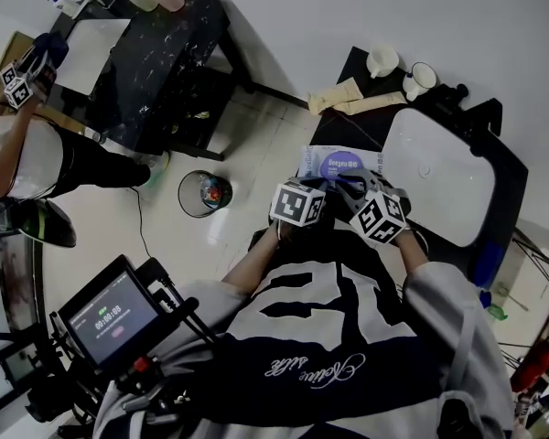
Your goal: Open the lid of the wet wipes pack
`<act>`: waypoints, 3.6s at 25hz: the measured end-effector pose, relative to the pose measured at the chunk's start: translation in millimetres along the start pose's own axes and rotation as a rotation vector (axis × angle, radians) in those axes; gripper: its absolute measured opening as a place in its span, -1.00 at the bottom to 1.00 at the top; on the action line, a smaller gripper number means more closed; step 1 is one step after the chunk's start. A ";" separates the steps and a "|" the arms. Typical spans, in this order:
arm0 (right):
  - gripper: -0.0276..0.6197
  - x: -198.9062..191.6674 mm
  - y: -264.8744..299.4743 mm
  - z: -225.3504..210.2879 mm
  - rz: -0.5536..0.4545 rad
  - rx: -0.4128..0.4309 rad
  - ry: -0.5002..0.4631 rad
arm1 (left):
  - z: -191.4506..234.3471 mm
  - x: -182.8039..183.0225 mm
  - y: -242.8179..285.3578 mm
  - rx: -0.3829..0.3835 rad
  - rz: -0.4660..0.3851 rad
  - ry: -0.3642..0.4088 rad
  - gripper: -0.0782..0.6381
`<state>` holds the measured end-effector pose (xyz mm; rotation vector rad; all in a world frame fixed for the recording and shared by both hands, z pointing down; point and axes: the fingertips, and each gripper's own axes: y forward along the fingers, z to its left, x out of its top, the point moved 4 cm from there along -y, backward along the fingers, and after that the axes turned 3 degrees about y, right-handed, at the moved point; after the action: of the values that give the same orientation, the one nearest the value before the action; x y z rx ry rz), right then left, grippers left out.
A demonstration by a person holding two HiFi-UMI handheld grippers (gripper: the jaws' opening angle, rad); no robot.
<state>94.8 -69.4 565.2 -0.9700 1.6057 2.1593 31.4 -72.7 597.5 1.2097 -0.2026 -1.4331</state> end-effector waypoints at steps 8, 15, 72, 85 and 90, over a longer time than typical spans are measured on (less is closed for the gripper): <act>-0.78 0.6 -1.0 1.5 -0.006 0.004 -0.029 | -8.3 -5.9 4.9 0.049 0.050 0.272 -0.79; -0.92 29.7 -15.8 -43.4 -0.166 -0.147 0.108 | -7.7 -6.1 4.5 0.032 0.060 0.243 -0.79; -0.80 48.5 -21.4 -62.2 -0.199 -0.189 -0.139 | -9.3 -2.9 6.2 -0.012 0.076 0.265 -0.79; -0.82 27.5 26.6 -127.6 -0.110 -0.243 0.126 | -7.3 -3.1 8.0 -0.001 0.079 0.279 -0.79; -0.82 22.5 29.7 -129.2 -0.098 -0.256 0.201 | -9.6 -6.1 8.0 -0.006 0.085 0.276 -0.79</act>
<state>105.7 -202.9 552.1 -1.3507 1.3493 2.2994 42.2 -65.3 602.2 1.3630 -0.0589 -1.1781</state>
